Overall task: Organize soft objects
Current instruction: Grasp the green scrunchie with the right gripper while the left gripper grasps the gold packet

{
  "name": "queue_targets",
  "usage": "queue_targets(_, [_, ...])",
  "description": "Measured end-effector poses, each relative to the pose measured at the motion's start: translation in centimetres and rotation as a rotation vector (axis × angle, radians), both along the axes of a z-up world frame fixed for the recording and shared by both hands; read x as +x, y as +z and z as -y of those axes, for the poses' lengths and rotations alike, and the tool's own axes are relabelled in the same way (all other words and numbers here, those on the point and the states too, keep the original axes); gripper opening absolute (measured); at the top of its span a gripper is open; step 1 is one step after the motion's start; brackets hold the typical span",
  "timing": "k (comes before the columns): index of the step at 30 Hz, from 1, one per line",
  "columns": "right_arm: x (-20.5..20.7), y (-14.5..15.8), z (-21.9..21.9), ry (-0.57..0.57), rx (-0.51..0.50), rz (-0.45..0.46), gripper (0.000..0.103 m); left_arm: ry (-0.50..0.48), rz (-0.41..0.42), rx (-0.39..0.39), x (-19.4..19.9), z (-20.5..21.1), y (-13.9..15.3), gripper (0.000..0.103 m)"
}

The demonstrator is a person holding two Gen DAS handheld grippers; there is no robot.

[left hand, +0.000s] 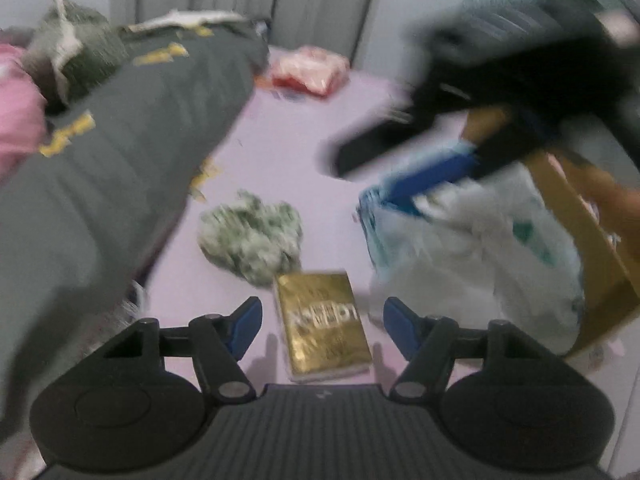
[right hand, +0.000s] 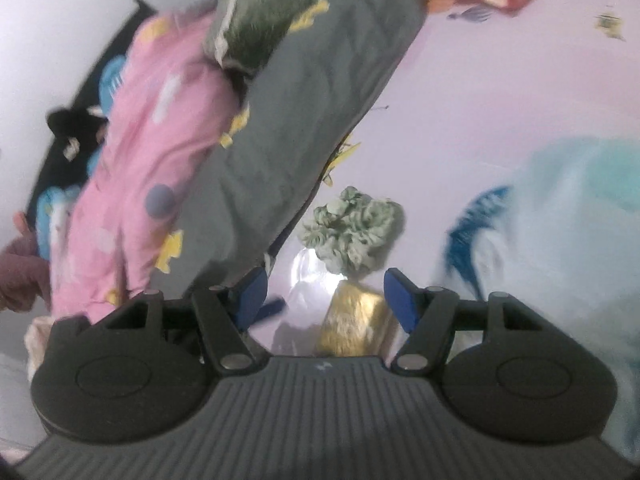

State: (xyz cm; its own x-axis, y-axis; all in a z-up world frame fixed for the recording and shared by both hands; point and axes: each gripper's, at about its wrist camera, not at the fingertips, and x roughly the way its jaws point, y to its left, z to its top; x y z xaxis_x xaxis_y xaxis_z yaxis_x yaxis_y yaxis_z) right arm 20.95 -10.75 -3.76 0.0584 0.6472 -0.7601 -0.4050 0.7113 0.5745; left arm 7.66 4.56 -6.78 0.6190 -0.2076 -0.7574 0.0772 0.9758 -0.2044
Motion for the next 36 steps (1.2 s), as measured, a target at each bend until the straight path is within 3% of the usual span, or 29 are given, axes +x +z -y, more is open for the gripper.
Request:
queue_targets(5, [3.1, -3.9, -5.3, 0.018, -0.101, -0.076, 0.065, 0.0, -0.036, 0.022, 1.1, 0.7, -1.9, 0.069])
queue_targets(12, [6.0, -8.0, -7.2, -0.023, -0.178, -0.123, 0.063, -0.015, -0.061, 0.054, 1.9, 1.3, -3.4, 0.069])
queue_targets(14, [6.1, -8.5, -7.4, -0.02, -0.177, -0.123, 0.057, -0.023, -0.054, 0.067, 1.9, 1.5, -3.5, 0.068])
queue_targets(17, [6.1, -8.5, -7.6, 0.0, -0.171, -0.106, 0.042, -0.019, -0.047, 0.07, 2.1, 1.4, -3.4, 0.062])
queue_targets(19, [6.0, -8.7, -7.7, 0.019, -0.171, -0.102, 0.025, -0.013, -0.044, 0.062, 1.9, 1.6, -3.4, 0.061])
queue_targets(20, [6.0, -9.0, -7.8, 0.024, -0.17, -0.1, 0.023, -0.01, -0.043, 0.06, 1.8, 1.7, -3.3, 0.06])
queue_targets(22, [5.8, -8.9, -7.7, 0.032, -0.162, -0.093, 0.017, -0.005, -0.038, 0.057, 1.5, 1.6, -3.2, 0.059])
queue_targets(27, [5.4, -7.3, -6.5, 0.022, -0.101, -0.058, 0.013, 0.009, -0.026, 0.032, 0.7, 1.4, -2.3, 0.058])
queue_targets(36, [3.7, -0.5, -0.8, -0.05, 0.025, 0.073, 0.013, 0.007, 0.082, 0.02, -1.1, 1.7, 1.7, 0.058])
